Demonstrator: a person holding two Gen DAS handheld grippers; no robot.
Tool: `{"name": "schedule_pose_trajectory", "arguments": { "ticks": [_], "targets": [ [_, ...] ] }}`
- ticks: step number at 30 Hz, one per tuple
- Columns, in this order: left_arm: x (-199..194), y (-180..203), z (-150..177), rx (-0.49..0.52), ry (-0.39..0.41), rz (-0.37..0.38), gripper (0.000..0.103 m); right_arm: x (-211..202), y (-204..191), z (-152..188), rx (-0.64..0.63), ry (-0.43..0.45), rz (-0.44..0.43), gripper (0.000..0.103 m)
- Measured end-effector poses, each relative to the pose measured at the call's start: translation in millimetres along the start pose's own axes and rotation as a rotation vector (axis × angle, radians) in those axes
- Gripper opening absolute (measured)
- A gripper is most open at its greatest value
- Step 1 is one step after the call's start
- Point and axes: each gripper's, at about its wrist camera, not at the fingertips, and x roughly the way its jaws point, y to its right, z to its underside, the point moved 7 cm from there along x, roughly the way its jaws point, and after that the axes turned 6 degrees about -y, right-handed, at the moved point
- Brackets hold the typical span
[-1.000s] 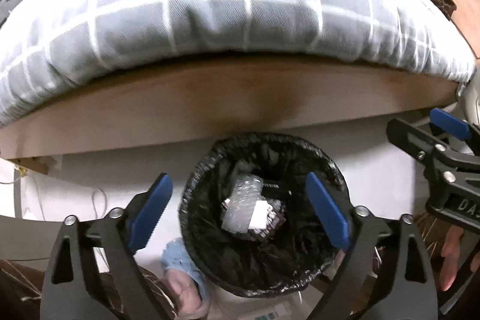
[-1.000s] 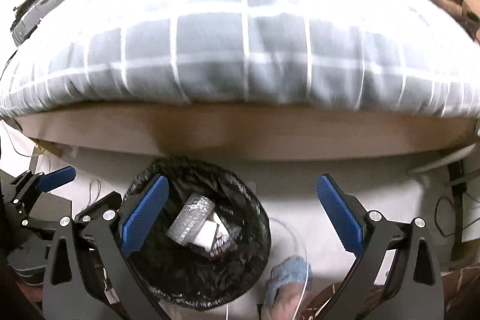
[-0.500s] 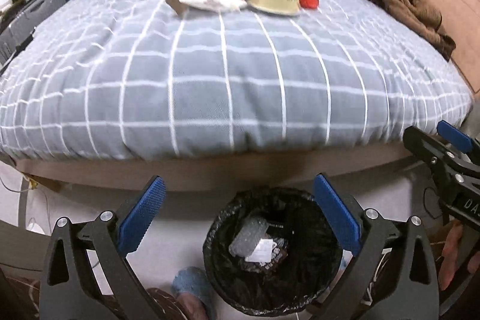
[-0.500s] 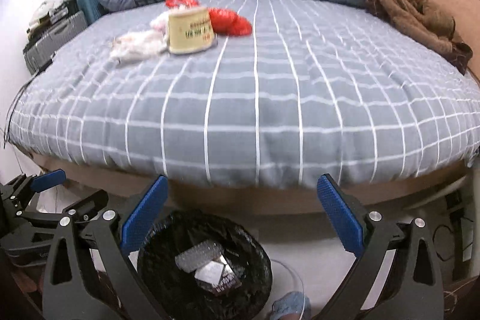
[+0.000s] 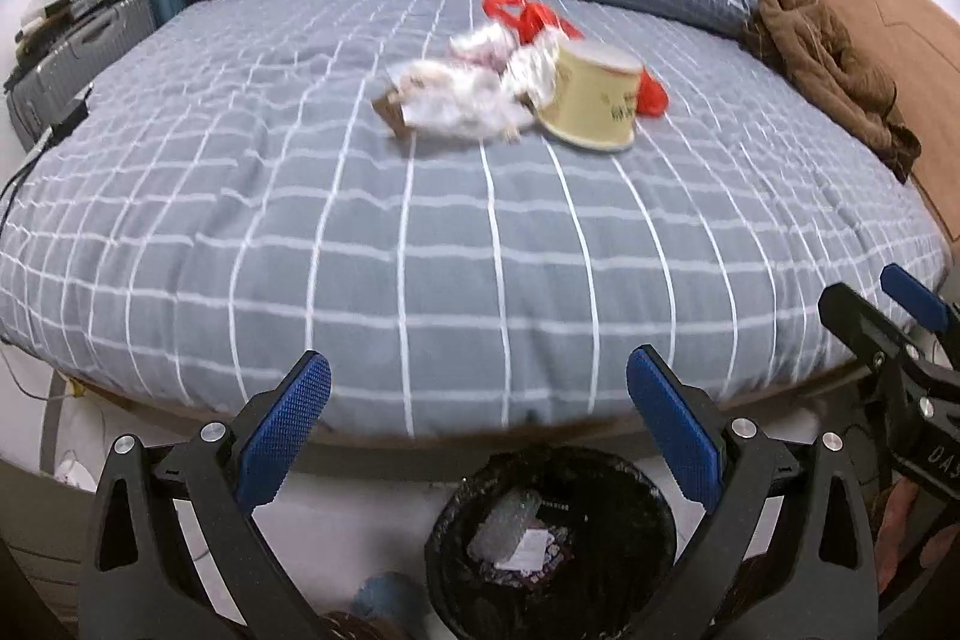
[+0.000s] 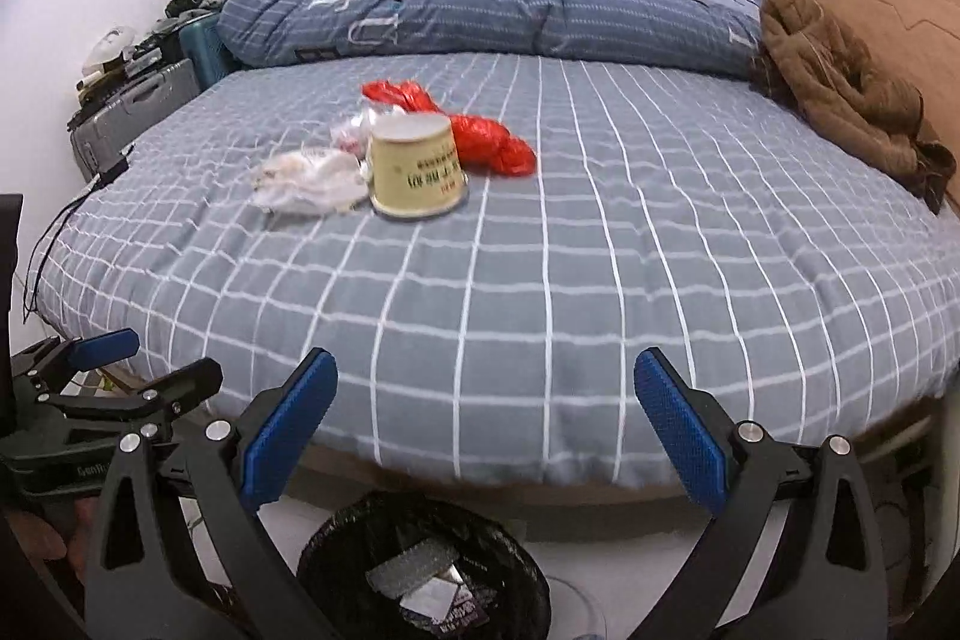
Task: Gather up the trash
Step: 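Grasp the yellow paper cup with the right tool while the left tool grasps the white KEYU bag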
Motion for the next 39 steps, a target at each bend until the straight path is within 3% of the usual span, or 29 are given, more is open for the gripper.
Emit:
{"name": "schedule_pose_trajectory", "arguments": {
  "ticks": [8,24,39],
  "targets": [
    [8,-14,-40,-0.035,0.019,-0.015,0.097,19,-4,-39,-0.002,0.010,-0.032,0.095],
    [60,-39,-123,-0.031,0.031,-0.066,0.097,85,-27,-96,-0.088,-0.005,-0.065,0.095],
    [113,-42,-171,-0.013,0.001,-0.062,0.097,146,-43,-134,-0.128,-0.031,-0.087,0.093]
  ]
}}
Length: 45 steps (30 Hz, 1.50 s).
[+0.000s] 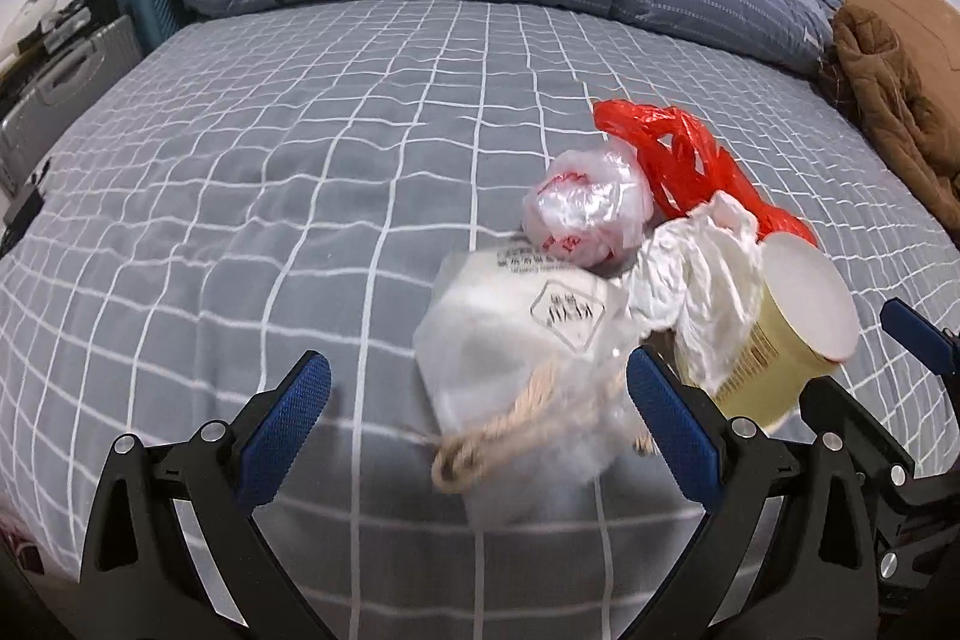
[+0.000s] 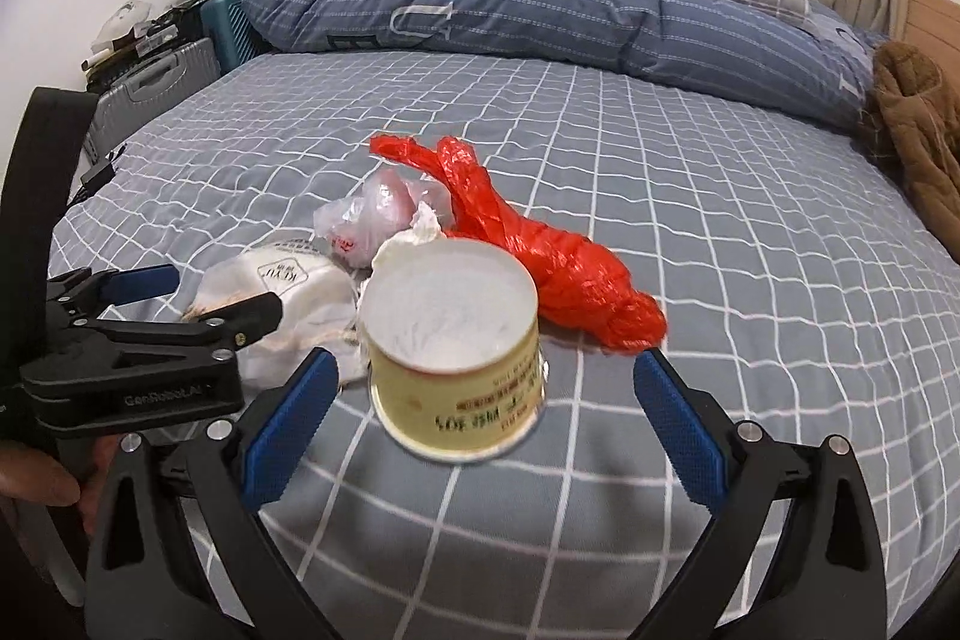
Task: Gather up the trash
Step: 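Grasp the yellow paper cup with the right tool while the left tool grasps the white KEYU bag, then lift the cup and white bag off the bed and carry them over the bin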
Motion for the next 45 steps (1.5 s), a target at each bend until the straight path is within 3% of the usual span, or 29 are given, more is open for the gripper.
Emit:
{"name": "schedule_pose_trajectory", "arguments": {
  "ticks": [7,10,12,18,45],
  "targets": [
    [24,2,-9,0.026,-0.033,0.015,0.089,21,-3,-7,-0.041,-0.026,-0.025,0.084],
    [32,8,-10,0.045,-0.043,0.031,0.079,27,-6,-9,-0.048,-0.035,-0.043,0.077],
    [37,13,-9,0.062,-0.056,0.043,0.065,31,-10,-9,-0.055,-0.046,-0.065,0.071],
    [41,15,-10,0.053,-0.062,0.067,0.053,32,-13,-7,-0.065,-0.039,-0.070,0.069],
    [-16,9,-2,-0.012,0.027,0.083,0.049,-16,7,2,0.006,0.010,-0.077,0.069]
  ]
}}
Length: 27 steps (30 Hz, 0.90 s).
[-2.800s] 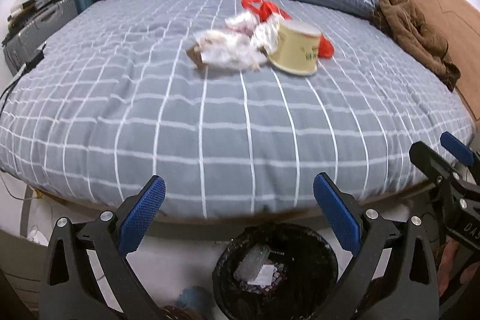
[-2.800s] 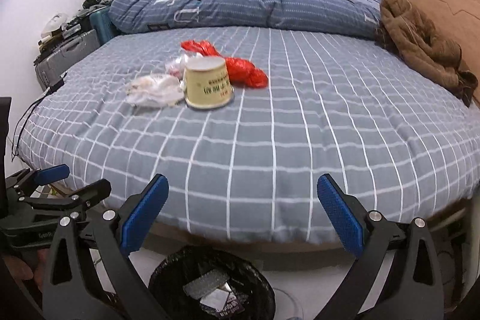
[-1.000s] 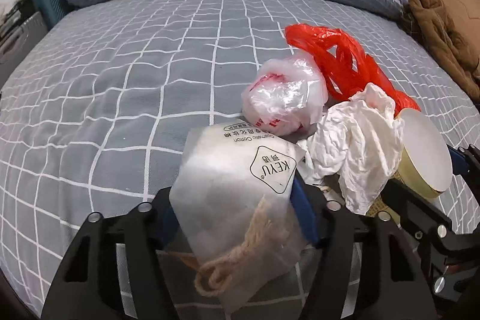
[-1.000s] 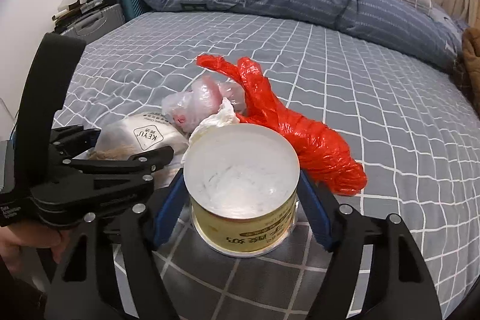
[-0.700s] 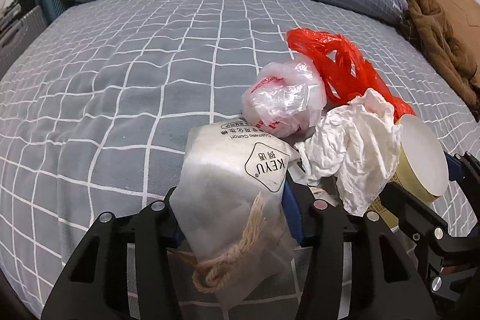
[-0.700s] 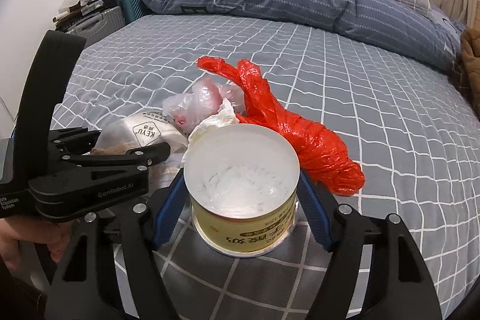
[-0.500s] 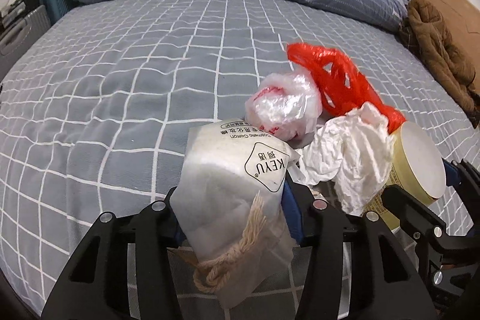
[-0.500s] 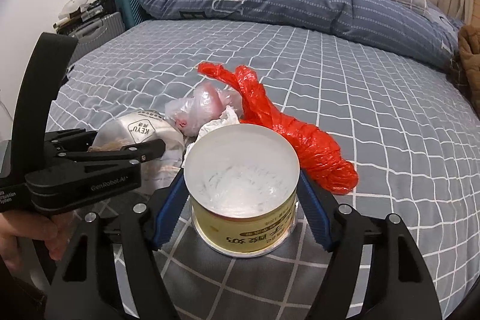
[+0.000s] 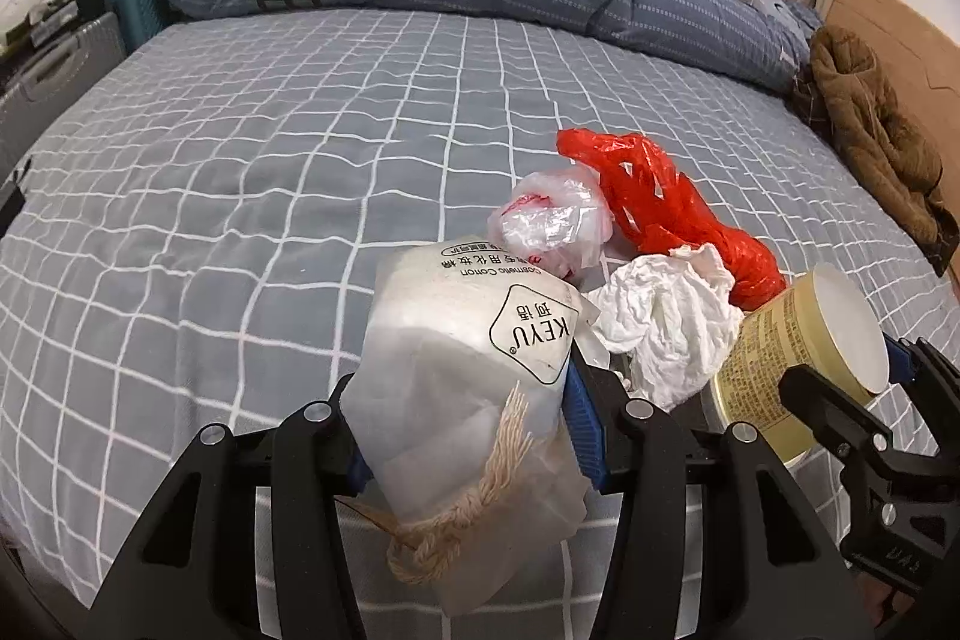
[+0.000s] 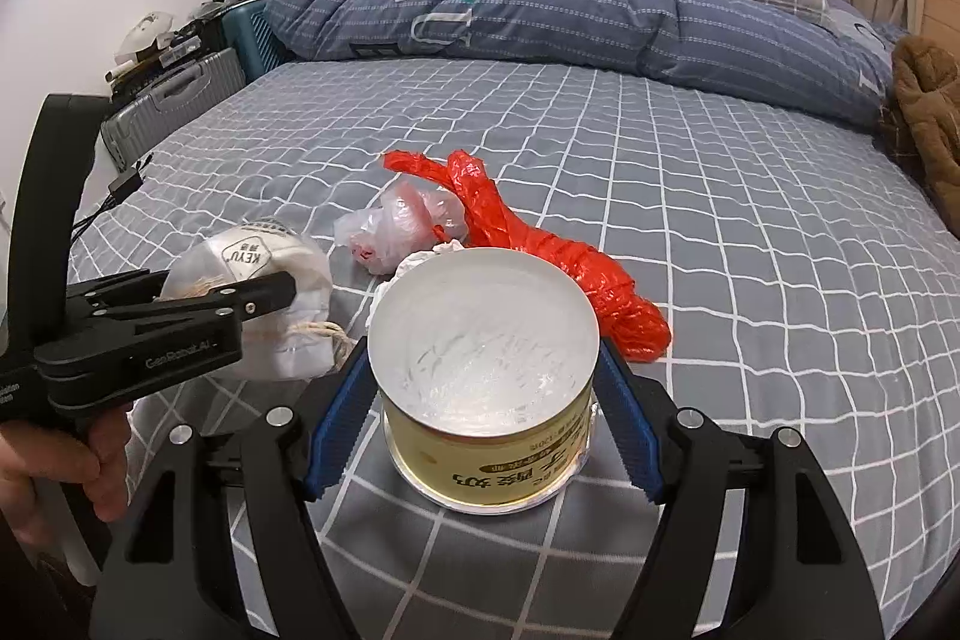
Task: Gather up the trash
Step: 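Lift the cup and white bag off the bed and carry them over the bin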
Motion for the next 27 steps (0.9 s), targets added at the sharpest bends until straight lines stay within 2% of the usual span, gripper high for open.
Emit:
{"name": "schedule_pose_trajectory", "arguments": {
  "ticks": [15,27],
  "targets": [
    [-37,10,33,-0.003,0.021,0.009,0.049,-32,0,13,0.028,0.024,0.033,0.069],
    [-50,17,51,-0.012,0.024,0.015,0.049,-50,-3,28,0.038,0.029,0.044,0.069]
  ]
}}
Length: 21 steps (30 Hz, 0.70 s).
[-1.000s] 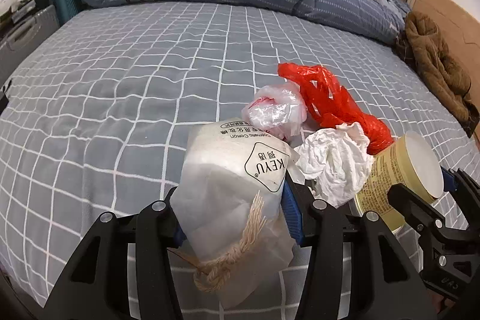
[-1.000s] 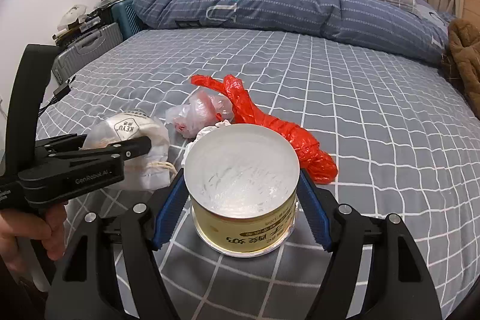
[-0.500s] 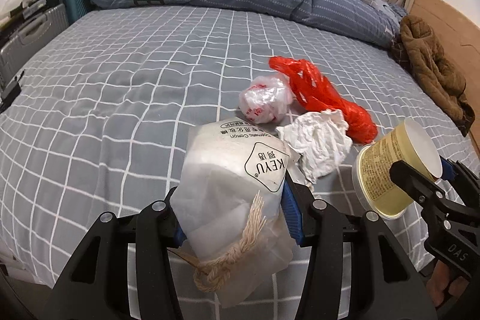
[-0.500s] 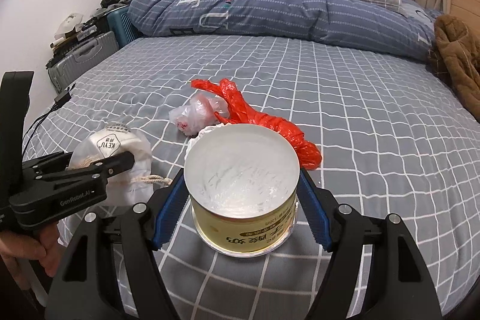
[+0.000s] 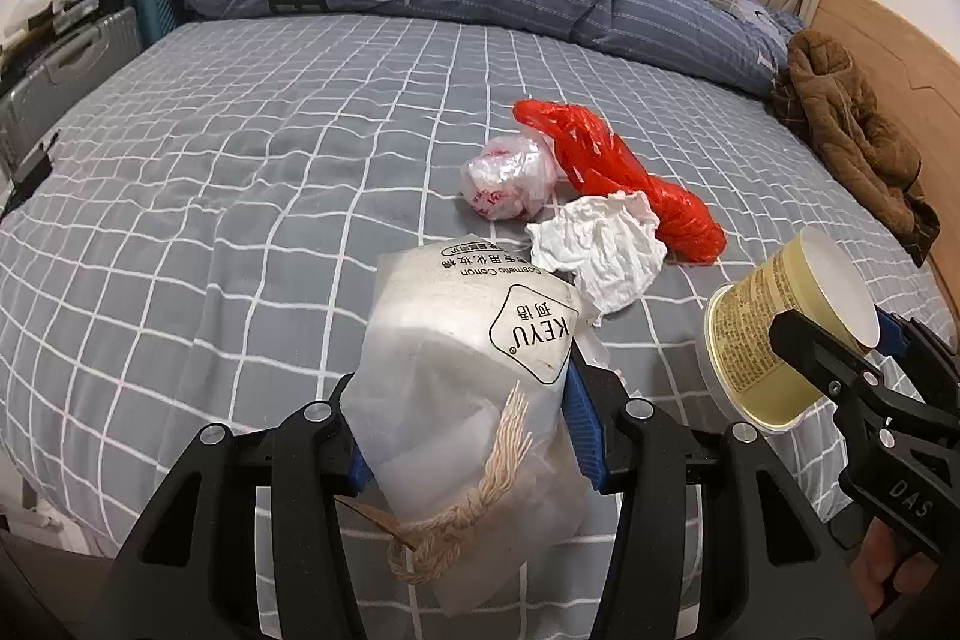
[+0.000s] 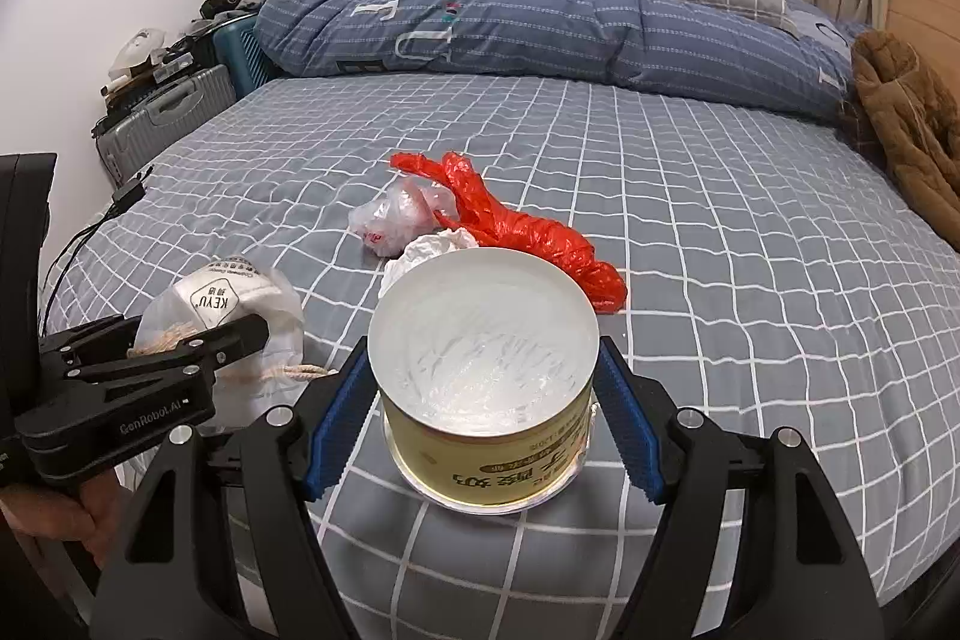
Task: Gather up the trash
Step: 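Lift the cup and white bag off the bed and carry them over the bin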
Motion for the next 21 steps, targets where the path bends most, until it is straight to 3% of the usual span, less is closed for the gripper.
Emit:
{"name": "schedule_pose_trajectory", "arguments": {
  "ticks": [21],
  "targets": [
    [-21,14,47,-0.001,-0.018,0.002,0.049,-35,1,32,0.051,0.004,-0.010,0.069]
  ]
}}
